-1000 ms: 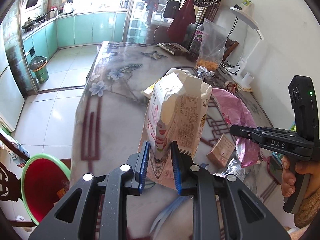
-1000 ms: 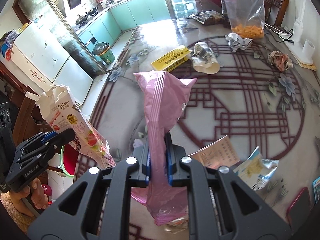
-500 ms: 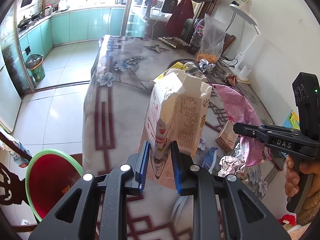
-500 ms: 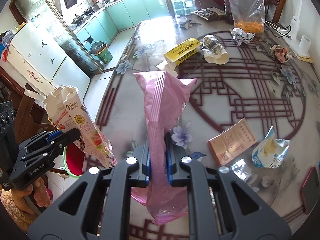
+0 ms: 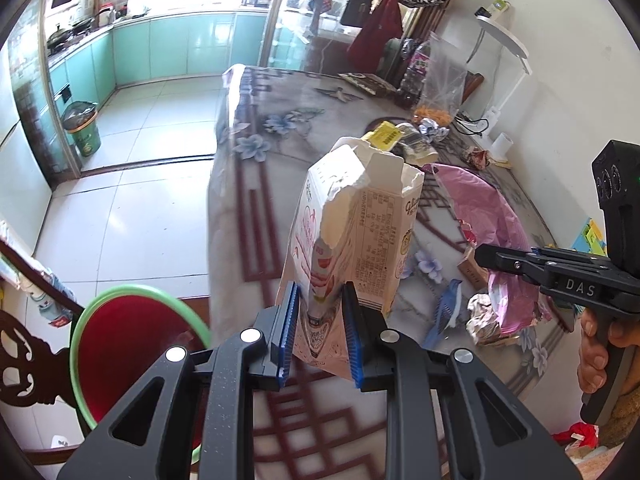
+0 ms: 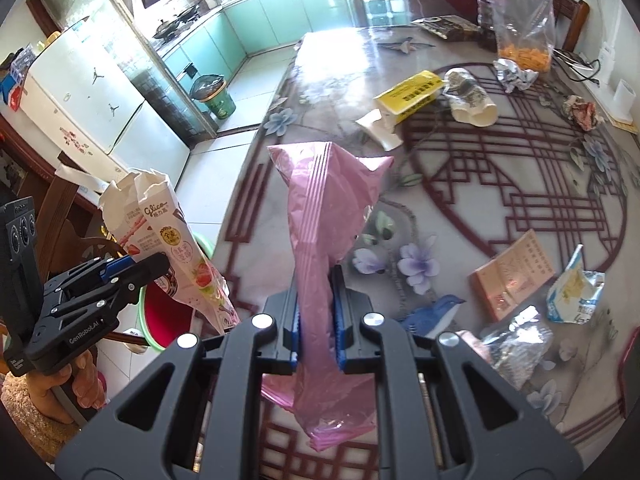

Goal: Collect trash
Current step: 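Carry the carton with the left tool while the right tool carries the wrapper to the bucket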

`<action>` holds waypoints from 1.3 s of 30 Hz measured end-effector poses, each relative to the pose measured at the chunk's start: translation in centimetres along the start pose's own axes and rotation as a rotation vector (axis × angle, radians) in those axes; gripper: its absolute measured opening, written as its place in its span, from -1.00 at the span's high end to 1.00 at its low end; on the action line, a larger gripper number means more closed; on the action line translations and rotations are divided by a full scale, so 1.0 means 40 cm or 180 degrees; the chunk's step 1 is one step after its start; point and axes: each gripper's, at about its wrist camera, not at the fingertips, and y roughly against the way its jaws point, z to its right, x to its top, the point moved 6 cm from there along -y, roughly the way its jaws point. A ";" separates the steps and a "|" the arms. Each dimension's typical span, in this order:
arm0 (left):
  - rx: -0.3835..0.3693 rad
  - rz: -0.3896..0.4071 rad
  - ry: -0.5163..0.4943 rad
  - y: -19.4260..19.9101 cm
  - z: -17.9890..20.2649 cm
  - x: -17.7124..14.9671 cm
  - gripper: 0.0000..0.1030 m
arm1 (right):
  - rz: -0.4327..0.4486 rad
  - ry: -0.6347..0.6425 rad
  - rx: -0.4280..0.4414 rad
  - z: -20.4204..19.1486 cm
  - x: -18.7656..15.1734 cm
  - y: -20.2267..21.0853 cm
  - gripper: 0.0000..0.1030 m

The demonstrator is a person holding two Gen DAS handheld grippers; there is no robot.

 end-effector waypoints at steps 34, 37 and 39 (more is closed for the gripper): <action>0.0957 -0.0072 0.1017 0.103 -0.427 -0.200 0.61 | -0.0705 0.0734 0.0938 -0.461 -0.050 -0.221 0.62; 0.0999 -0.0071 0.1052 0.108 -0.446 -0.205 0.61 | -0.0765 0.0805 0.1010 -0.493 -0.060 -0.229 0.62; 0.1000 -0.0080 0.1054 0.107 -0.451 -0.207 0.61 | -0.0758 0.0863 0.1034 -0.509 -0.060 -0.228 0.62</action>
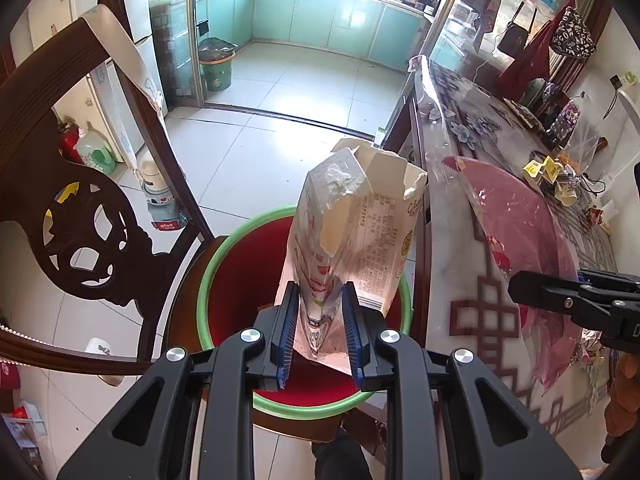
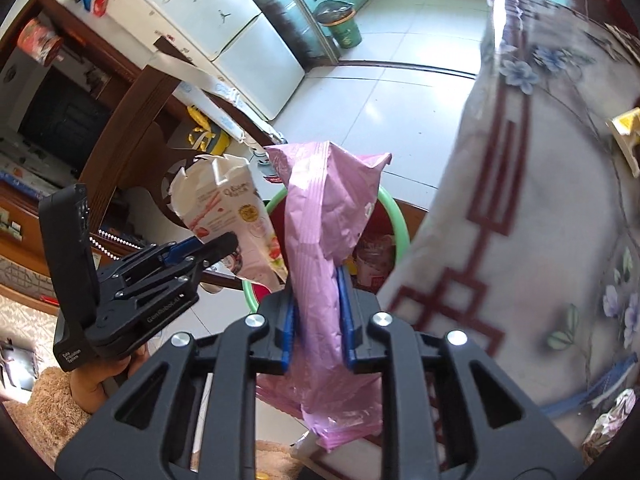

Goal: Collect trash
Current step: 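Carry the carton with the left tool while the right tool carries the wrapper to the bucket, then open both tools over the red bucket, dropping carton and wrapper, then grasp the white-blue snack bag with the right tool while the left tool reaches the brown box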

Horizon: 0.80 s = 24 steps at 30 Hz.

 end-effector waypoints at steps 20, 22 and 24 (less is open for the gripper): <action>0.0013 0.0163 -0.0070 0.035 0.024 0.041 -0.10 | 0.0487 -0.0430 -0.0289 0.128 0.000 0.142 -0.48; -0.0058 0.0156 -0.0165 0.031 0.061 0.051 -0.10 | 0.0569 -0.0543 -0.0423 0.180 -0.014 0.180 -0.48; -0.0137 0.0146 -0.0260 0.025 0.100 0.057 -0.10 | 0.0652 -0.0711 -0.0569 0.245 -0.043 0.221 -0.48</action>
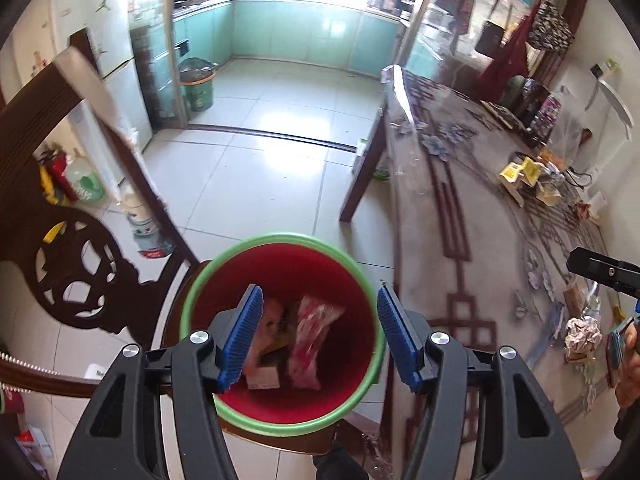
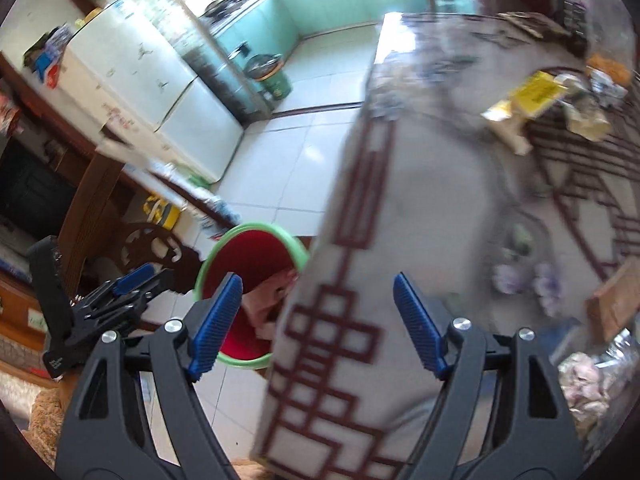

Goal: Collect trash
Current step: 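Grasp the white-blue snack bag with the right tool while the left tool reaches the brown box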

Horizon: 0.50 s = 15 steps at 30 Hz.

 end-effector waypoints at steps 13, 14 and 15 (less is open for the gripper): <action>-0.0470 -0.0171 -0.0682 -0.053 0.330 -0.005 -0.10 | 0.0374 -0.1219 -0.1176 0.558 -0.111 0.248 -0.50; -0.0487 -0.0193 -0.0711 -0.058 0.361 -0.009 -0.10 | 0.0362 -0.1273 -0.1252 0.594 -0.121 0.259 -0.52; -0.0503 -0.0217 -0.0719 -0.061 0.386 -0.013 -0.11 | 0.0344 -0.1305 -0.1312 0.627 -0.132 0.265 -0.52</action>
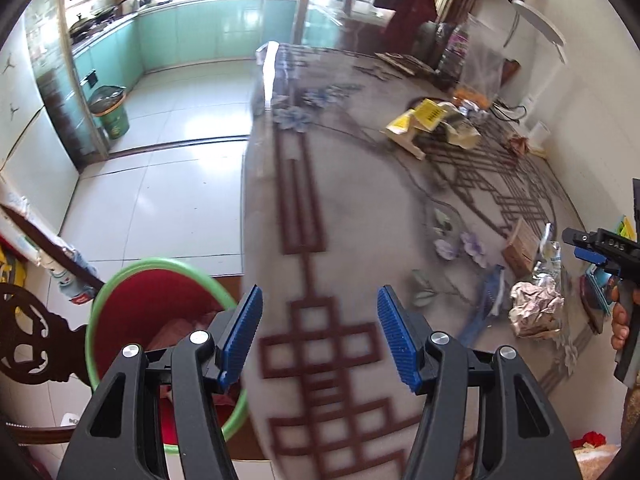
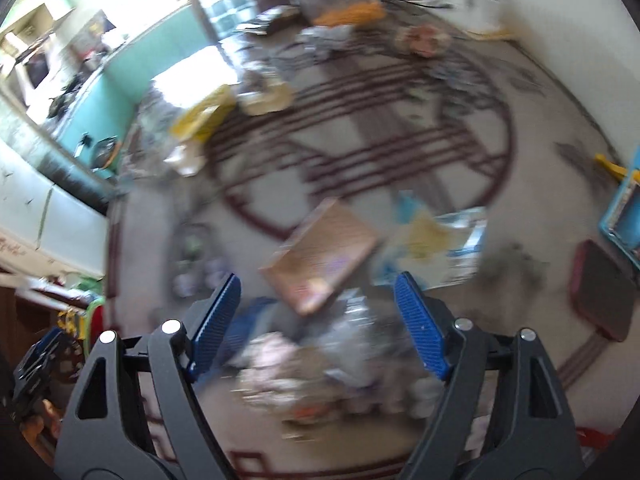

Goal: Collect trash
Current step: 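Grasp the white-blue snack bag with the right tool while the left tool reaches the brown box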

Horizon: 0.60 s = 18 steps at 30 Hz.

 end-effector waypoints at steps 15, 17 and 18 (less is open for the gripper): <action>-0.0279 -0.0159 -0.0482 -0.120 0.472 0.067 -0.25 | -0.0520 0.0828 -0.0240 0.196 0.056 -0.214 -0.11; -0.0314 -0.0217 -0.0584 -0.142 0.527 0.077 -0.27 | -0.0487 0.1000 -0.0256 0.194 0.072 -0.218 0.41; -0.0320 -0.0245 -0.0629 -0.153 0.550 0.081 -0.28 | -0.0472 0.1033 -0.0222 0.198 0.087 -0.220 0.59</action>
